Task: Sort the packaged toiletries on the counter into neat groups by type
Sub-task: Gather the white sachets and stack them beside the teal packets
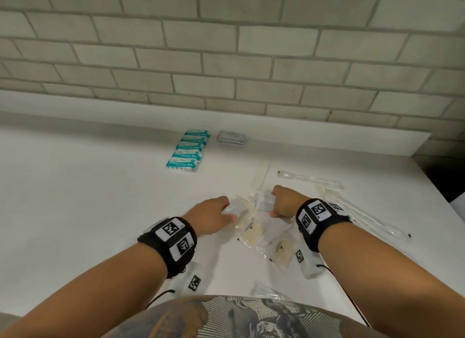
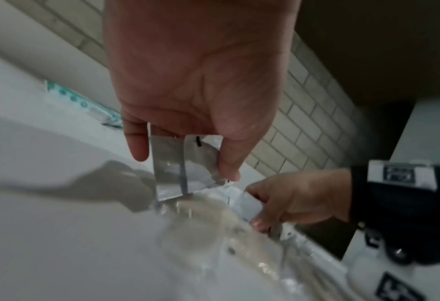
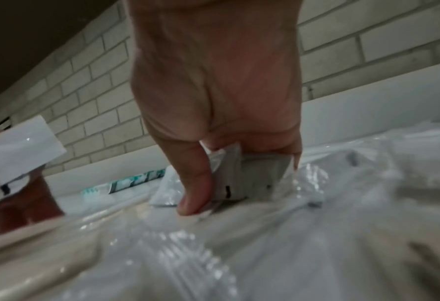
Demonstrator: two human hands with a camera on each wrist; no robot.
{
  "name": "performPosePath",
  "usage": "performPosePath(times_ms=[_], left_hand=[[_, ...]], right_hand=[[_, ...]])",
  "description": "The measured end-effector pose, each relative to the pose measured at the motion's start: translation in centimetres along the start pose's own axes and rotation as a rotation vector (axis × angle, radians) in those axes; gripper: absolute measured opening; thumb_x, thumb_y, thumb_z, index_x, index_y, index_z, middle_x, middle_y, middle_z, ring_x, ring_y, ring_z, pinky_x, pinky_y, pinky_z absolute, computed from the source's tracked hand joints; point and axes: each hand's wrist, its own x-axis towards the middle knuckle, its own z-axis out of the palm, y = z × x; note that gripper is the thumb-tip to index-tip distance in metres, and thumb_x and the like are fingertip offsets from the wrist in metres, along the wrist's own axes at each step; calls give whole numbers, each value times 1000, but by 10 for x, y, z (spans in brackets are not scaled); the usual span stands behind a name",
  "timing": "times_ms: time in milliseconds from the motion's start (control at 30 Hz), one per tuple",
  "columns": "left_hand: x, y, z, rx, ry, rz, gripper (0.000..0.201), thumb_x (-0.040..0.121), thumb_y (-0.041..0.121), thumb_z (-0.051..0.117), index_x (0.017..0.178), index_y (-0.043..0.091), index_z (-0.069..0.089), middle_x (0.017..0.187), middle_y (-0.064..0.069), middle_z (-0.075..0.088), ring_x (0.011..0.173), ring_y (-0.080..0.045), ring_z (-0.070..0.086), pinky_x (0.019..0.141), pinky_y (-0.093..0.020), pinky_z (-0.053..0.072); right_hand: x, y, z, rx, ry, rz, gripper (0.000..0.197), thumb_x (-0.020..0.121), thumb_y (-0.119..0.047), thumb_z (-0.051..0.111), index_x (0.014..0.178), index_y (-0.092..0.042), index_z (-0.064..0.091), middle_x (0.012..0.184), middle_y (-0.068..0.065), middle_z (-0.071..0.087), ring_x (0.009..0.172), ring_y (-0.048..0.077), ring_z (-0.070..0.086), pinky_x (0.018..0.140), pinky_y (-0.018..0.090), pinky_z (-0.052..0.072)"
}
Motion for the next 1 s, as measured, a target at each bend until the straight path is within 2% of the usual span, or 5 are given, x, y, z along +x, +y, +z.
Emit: performPosePath(times_ms=[200, 433, 667, 833, 1000], left_hand=[[5, 17, -19, -584, 197, -16, 18, 96, 32, 47, 108, 18, 45, 93, 1, 67, 87, -19, 62, 72, -33, 53], [2, 45, -35, -1475, -120, 81, 50, 101, 47, 28, 132, 17, 53, 123, -15, 64, 106, -34, 65, 92, -53, 51], [-5, 41, -23, -1393, -148, 224, 37, 94, 8, 56, 130, 14, 52, 111, -7, 68, 93, -20, 69, 74, -32, 57], [-3, 40, -19, -1338, -41, 160, 30, 90, 0, 59, 116, 16, 59, 104, -7, 72, 99, -27, 66, 99, -53, 45], [-1, 37, -21, -1403, 67, 103, 25, 91, 3, 59, 114, 14, 58, 109, -6, 69, 100, -22, 67, 87, -37, 55]], right_hand=[[-28, 3, -30, 380, 137, 34, 60, 91, -17, 57, 145, -10, 31, 120, 10, 56, 83, 19, 57, 62, 24, 44], [-65, -52, -35, 1047, 276, -315, 29, 77, -7, 77, 94, -18, 56, 95, 9, 69, 81, 26, 66, 67, 38, 54], [-75, -54, -24, 947, 454, -323, 7, 84, -28, 71, 84, -20, 70, 62, -6, 61, 54, 5, 54, 57, 23, 45], [-75, -44, -27, 984, 537, -238, 9, 87, -22, 68, 81, -17, 63, 70, -7, 61, 61, 7, 54, 59, 20, 41], [-81, -27, -39, 1207, 514, -168, 8, 94, -18, 56, 98, -12, 53, 87, 6, 69, 70, 18, 64, 65, 30, 50]])
